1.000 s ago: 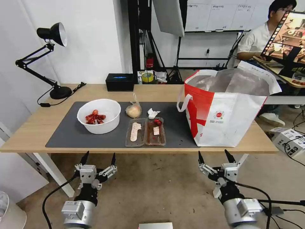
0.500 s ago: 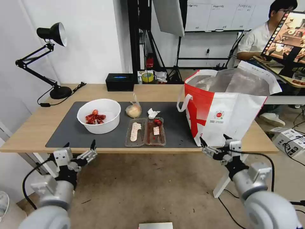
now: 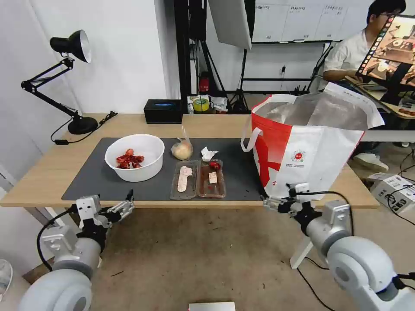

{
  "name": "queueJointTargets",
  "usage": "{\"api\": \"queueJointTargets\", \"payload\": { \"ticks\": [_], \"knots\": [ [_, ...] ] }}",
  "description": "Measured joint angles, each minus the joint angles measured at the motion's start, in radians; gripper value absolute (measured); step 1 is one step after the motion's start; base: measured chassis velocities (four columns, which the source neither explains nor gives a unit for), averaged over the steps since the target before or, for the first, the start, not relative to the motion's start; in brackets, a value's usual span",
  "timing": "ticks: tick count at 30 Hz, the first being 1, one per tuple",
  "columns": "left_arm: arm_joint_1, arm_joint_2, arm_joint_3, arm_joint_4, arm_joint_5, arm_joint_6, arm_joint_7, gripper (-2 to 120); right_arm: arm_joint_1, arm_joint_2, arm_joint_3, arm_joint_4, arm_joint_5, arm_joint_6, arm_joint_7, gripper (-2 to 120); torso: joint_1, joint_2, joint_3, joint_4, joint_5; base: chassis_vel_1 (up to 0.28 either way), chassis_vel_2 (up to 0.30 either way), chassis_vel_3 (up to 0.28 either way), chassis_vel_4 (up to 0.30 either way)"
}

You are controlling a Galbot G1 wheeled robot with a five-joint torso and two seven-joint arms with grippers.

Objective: Pick up the trash from the table and place it into the takeout bag.

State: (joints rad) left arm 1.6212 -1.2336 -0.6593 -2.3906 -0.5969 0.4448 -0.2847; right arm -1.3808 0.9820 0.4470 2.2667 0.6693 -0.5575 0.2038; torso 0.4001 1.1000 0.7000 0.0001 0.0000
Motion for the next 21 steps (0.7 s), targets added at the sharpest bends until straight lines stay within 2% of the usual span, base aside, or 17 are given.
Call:
{"api": "queueJointTargets", "payload": {
  "ticks": [3,5,6,7,8,10,11,14,15,17,18,21],
  "knots": [
    [0.003,-0.001,0.018,-0.003,-0.016,-0.009,-0.003,100,-0.006,0.015,-0.009,0.000,-0.013,0.006,-0.004,100,0.000,0.000,0.000,-0.0001,0.0000,0.000,0.000,0.000,0.000],
    [0.002,-0.001,0.049,-0.010,-0.081,-0.039,-0.029,100,-0.009,0.023,-0.014,0.000,-0.020,0.020,-0.009,100,0.000,0.000,0.000,-0.0001,0.0001,0.000,0.000,0.000,0.000],
    [0.002,-0.001,0.049,-0.010,-0.081,-0.039,-0.029,100,-0.009,0.023,-0.014,0.000,-0.020,0.020,-0.009,100,0.000,0.000,0.000,-0.0001,0.0001,0.000,0.000,0.000,0.000],
    [-0.001,-0.003,0.066,-0.016,-0.131,-0.055,-0.045,100,-0.010,0.027,-0.015,0.001,-0.021,0.028,-0.011,100,0.000,0.000,0.000,-0.0001,0.0000,0.000,0.000,0.000,0.000],
    [-0.001,-0.003,0.066,-0.016,-0.131,-0.055,-0.045,100,-0.010,0.027,-0.015,0.001,-0.021,0.028,-0.011,100,0.000,0.000,0.000,-0.0001,0.0000,0.000,0.000,0.000,0.000],
    [-0.013,-0.016,0.124,-0.033,-0.311,-0.114,-0.105,100,-0.013,0.031,-0.015,0.004,-0.023,0.053,-0.020,100,0.000,0.000,0.000,-0.0001,0.0000,0.000,0.000,0.000,0.000],
    [-0.013,-0.016,0.124,-0.033,-0.311,-0.114,-0.105,100,-0.013,0.031,-0.015,0.004,-0.023,0.053,-0.020,100,0.000,0.000,0.000,-0.0001,0.0000,0.000,0.000,0.000,0.000],
    [-0.024,-0.046,0.205,-0.057,-0.558,-0.220,-0.174,100,-0.013,0.032,-0.014,0.005,-0.024,0.071,-0.025,100,0.000,0.000,0.000,-0.0002,0.0001,0.000,0.000,0.000,0.000],
    [-0.024,-0.046,0.205,-0.057,-0.558,-0.220,-0.174,100,-0.013,0.032,-0.014,0.005,-0.024,0.071,-0.025,100,0.000,0.000,0.000,-0.0002,0.0001,0.000,0.000,0.000,0.000],
    [-0.029,-0.074,0.243,-0.076,-0.709,-0.286,-0.211,100,-0.013,0.034,-0.015,0.005,-0.025,0.077,-0.025,100,0.000,0.000,0.000,-0.0001,0.0002,0.000,0.000,0.000,0.000],
    [-0.029,-0.074,0.243,-0.076,-0.709,-0.286,-0.211,100,-0.013,0.034,-0.015,0.005,-0.025,0.077,-0.025,100,0.000,0.000,0.000,-0.0001,0.0002,0.000,0.000,0.000,0.000],
    [-0.035,-0.103,0.268,-0.079,-0.820,-0.350,-0.231,100,-0.018,0.038,-0.015,0.008,-0.028,0.085,-0.027,100,0.000,0.000,0.000,-0.0002,0.0002,0.000,0.000,0.000,0.000]
  ]
}}
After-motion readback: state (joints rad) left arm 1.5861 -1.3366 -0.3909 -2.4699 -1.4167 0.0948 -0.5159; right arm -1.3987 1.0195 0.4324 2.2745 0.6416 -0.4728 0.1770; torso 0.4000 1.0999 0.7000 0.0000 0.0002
